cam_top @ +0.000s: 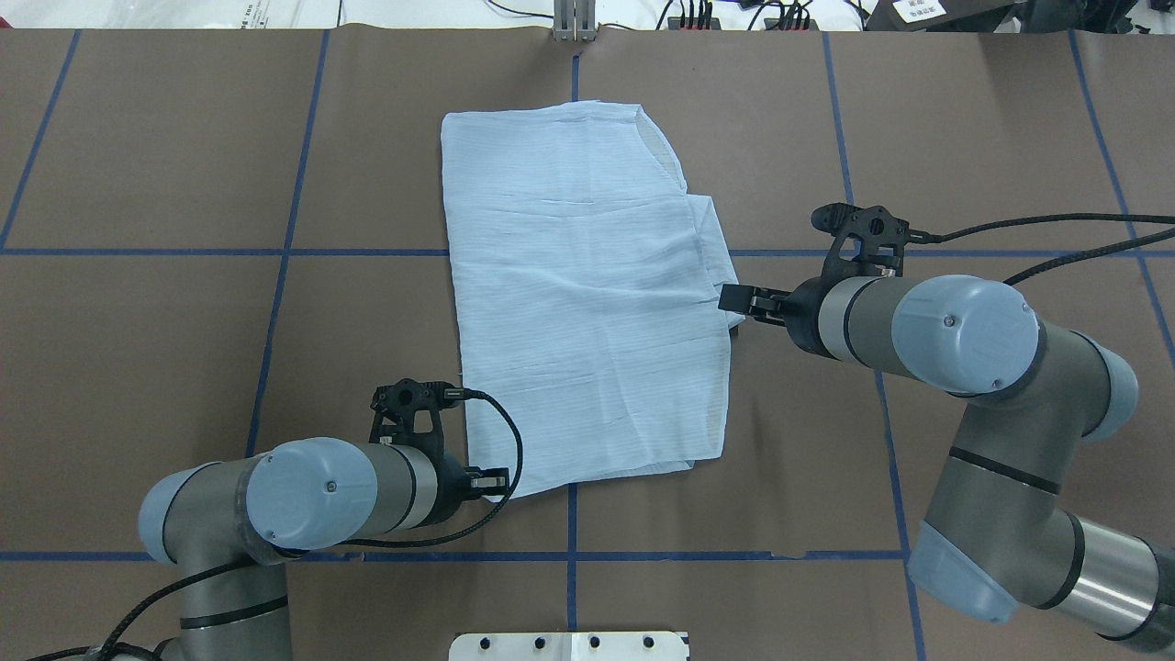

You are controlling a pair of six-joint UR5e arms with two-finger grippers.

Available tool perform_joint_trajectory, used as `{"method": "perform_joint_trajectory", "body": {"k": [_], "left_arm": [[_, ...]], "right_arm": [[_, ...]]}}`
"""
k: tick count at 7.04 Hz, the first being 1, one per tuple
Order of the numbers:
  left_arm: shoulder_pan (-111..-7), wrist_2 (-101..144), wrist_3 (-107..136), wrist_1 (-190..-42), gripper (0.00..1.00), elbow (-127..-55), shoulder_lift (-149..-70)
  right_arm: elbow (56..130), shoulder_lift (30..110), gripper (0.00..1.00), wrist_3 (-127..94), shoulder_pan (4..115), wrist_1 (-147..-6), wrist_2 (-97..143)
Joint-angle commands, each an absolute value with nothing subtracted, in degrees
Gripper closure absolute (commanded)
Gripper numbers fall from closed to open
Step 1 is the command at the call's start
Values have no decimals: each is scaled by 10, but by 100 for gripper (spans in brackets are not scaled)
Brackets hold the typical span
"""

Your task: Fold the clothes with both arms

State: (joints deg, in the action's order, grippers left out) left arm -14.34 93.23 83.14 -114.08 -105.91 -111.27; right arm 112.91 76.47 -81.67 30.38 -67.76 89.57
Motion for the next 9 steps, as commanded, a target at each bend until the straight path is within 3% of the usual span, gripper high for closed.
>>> {"method": "perform_joint_trajectory", "body": {"k": [1,9], "left_arm": [[-139,932,831,-1141,56,-1056,-1112],[-139,932,831,-1141,58,-1054,-1114]], "right_arm": [[1129,765,0,-817,302,-678,896],[1125,763,0,-817,297,-678,890]]}}
